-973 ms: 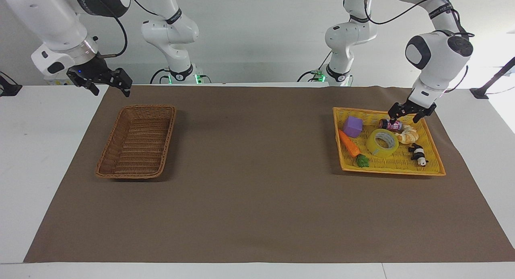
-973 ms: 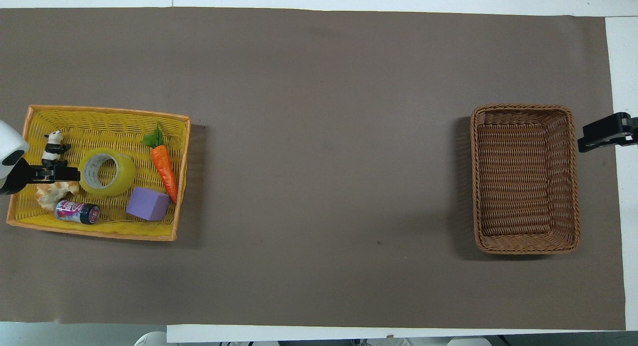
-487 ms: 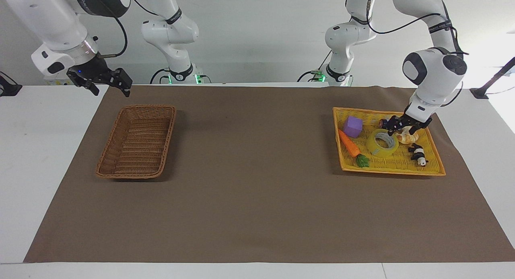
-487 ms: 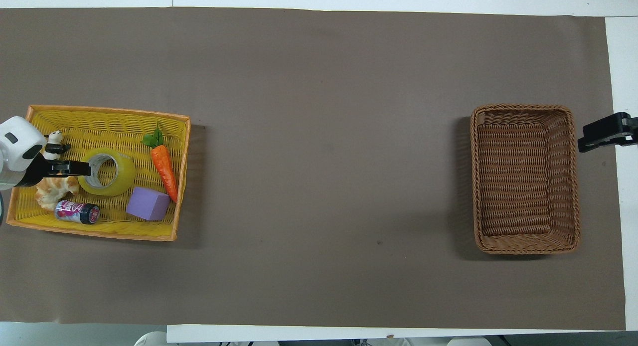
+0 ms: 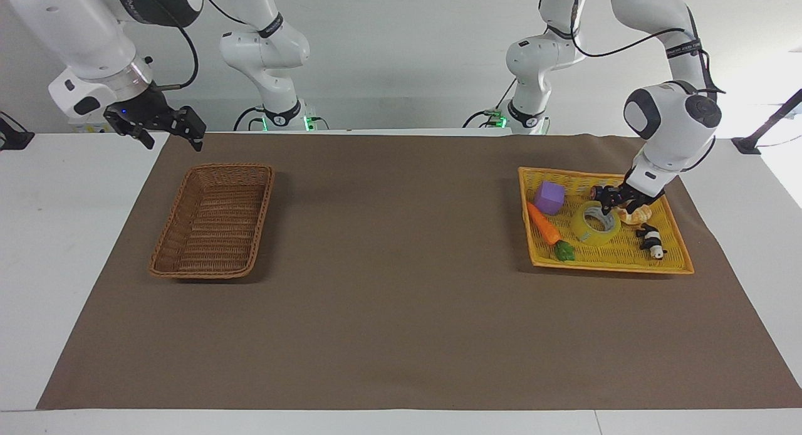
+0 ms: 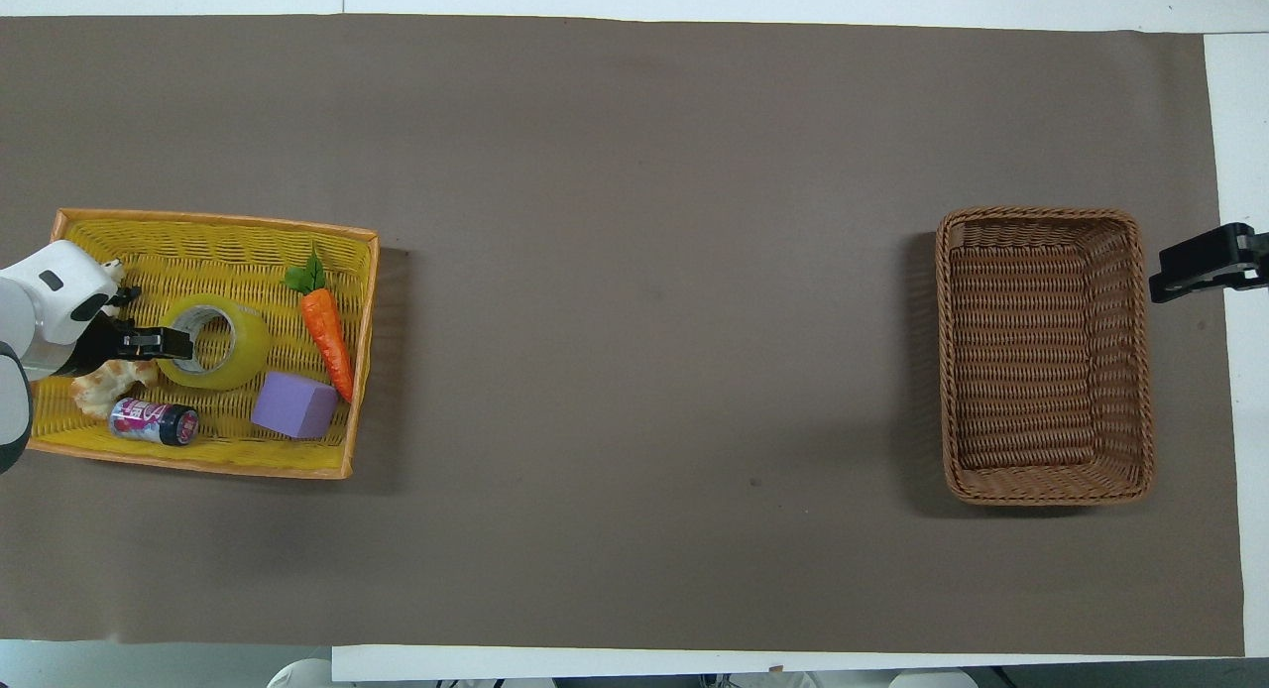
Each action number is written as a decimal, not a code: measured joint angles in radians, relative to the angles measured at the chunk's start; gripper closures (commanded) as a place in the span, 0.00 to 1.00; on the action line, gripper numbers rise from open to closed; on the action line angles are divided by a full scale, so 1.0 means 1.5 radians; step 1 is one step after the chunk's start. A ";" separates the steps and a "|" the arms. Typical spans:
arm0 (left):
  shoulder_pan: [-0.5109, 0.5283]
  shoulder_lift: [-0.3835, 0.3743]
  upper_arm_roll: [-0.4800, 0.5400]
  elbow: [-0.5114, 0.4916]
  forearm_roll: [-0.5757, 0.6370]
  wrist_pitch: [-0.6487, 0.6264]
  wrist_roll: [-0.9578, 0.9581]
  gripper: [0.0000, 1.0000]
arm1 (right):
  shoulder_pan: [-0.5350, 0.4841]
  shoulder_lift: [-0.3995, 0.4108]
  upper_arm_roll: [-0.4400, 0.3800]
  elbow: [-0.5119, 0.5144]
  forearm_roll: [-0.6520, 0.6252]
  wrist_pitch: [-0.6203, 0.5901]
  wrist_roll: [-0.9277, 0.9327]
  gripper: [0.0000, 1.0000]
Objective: Move tape to another basket
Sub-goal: 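Lower the left gripper into the yellow tray and grasp the tape roll, then lift the tape with the left gripper while the right gripper reaches toward it, then close the right gripper on the tape roll held by the left gripper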
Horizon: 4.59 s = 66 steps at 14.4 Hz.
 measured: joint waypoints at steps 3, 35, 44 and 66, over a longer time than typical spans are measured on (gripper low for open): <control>0.000 0.006 0.000 -0.012 0.000 0.025 0.000 0.31 | 0.000 0.000 0.000 0.000 0.000 0.000 0.000 0.01; -0.060 0.025 -0.014 0.267 -0.006 -0.367 -0.044 1.00 | 0.000 0.000 0.000 0.000 0.000 0.000 0.000 0.01; -0.374 0.023 -0.026 0.295 -0.185 -0.278 -0.426 0.93 | 0.000 0.000 0.000 0.000 0.000 0.000 0.000 0.01; -0.427 0.023 -0.024 0.296 -0.207 -0.249 -0.449 1.00 | 0.295 0.080 0.014 -0.253 0.864 0.463 -0.128 0.01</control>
